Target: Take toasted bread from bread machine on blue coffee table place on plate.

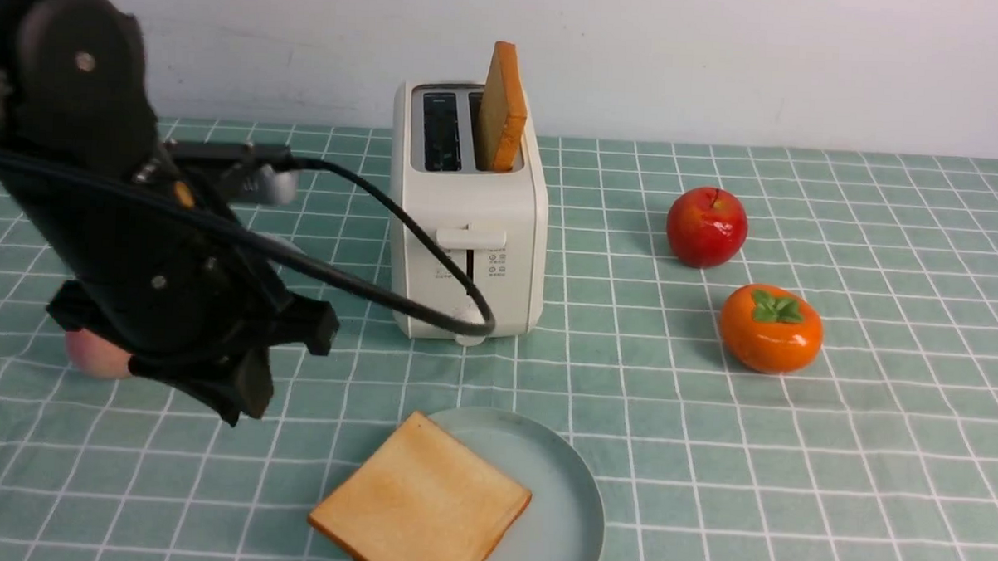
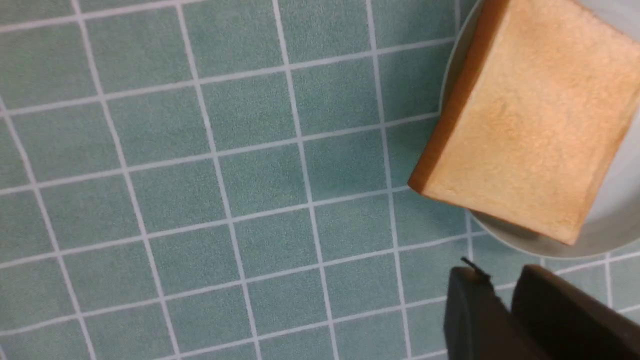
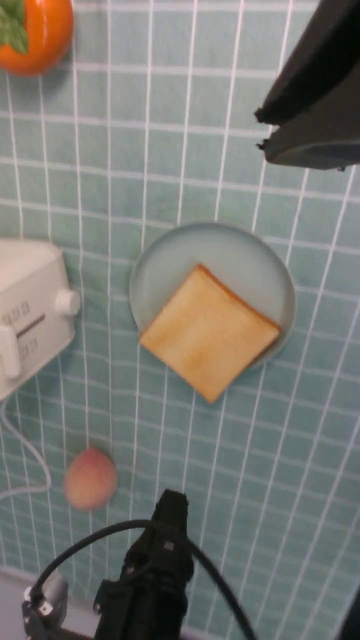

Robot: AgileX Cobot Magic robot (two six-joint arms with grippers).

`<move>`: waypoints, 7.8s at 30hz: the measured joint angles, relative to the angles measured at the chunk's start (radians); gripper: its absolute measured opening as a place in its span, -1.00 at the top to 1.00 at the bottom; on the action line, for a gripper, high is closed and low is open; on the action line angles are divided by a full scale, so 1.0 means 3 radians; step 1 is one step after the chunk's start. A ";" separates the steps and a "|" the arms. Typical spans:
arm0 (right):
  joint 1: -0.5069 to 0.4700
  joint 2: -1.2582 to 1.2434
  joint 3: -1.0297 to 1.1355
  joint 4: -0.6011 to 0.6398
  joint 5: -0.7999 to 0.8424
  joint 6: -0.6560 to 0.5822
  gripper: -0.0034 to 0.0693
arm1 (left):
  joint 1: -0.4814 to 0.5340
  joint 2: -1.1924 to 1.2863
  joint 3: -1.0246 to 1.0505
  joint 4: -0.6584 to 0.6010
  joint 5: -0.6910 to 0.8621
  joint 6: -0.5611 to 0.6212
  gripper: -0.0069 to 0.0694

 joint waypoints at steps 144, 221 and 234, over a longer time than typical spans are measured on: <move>0.1333 -0.2523 0.2504 -0.2766 -0.3184 0.1154 0.90 | 0.0000 -0.4048 0.2674 0.0078 -0.2158 -0.1003 0.83; 0.1333 -0.2717 0.2853 -0.2837 -0.3975 0.1486 0.69 | 0.1241 -0.4702 0.4234 0.0227 -0.2601 -0.0137 0.66; 0.1333 -0.2717 0.2853 -0.1944 -0.3289 0.0951 0.65 | 0.1241 -0.4702 0.4234 0.0236 -0.2598 -0.0137 0.63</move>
